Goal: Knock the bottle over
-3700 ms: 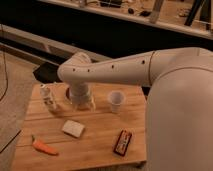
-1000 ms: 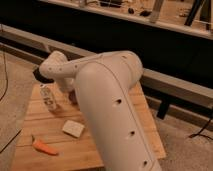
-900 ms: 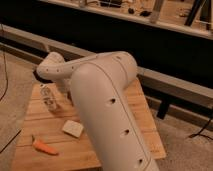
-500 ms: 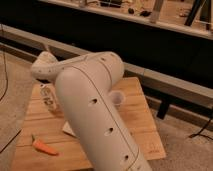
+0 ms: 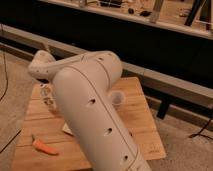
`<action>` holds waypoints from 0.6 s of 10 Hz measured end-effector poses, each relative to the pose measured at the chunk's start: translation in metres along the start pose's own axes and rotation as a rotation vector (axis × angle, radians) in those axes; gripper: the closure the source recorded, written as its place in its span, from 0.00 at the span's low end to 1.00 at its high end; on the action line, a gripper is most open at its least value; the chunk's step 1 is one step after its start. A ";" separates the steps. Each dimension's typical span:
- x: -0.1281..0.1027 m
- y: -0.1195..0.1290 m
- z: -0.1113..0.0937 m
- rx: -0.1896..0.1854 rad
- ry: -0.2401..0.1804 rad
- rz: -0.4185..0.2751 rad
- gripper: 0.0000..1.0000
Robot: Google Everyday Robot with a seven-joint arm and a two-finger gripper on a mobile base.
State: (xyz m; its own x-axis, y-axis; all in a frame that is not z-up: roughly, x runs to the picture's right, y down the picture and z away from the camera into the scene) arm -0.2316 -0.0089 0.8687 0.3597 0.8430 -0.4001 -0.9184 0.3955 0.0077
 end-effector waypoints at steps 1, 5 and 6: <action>0.004 0.013 -0.006 -0.102 0.010 0.018 0.35; 0.017 0.052 -0.037 -0.486 0.070 -0.013 0.35; 0.019 0.058 -0.046 -0.576 0.076 -0.029 0.35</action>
State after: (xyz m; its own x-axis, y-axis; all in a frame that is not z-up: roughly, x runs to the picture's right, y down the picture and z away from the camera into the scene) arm -0.2856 0.0139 0.8195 0.3925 0.7976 -0.4580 -0.8576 0.1375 -0.4956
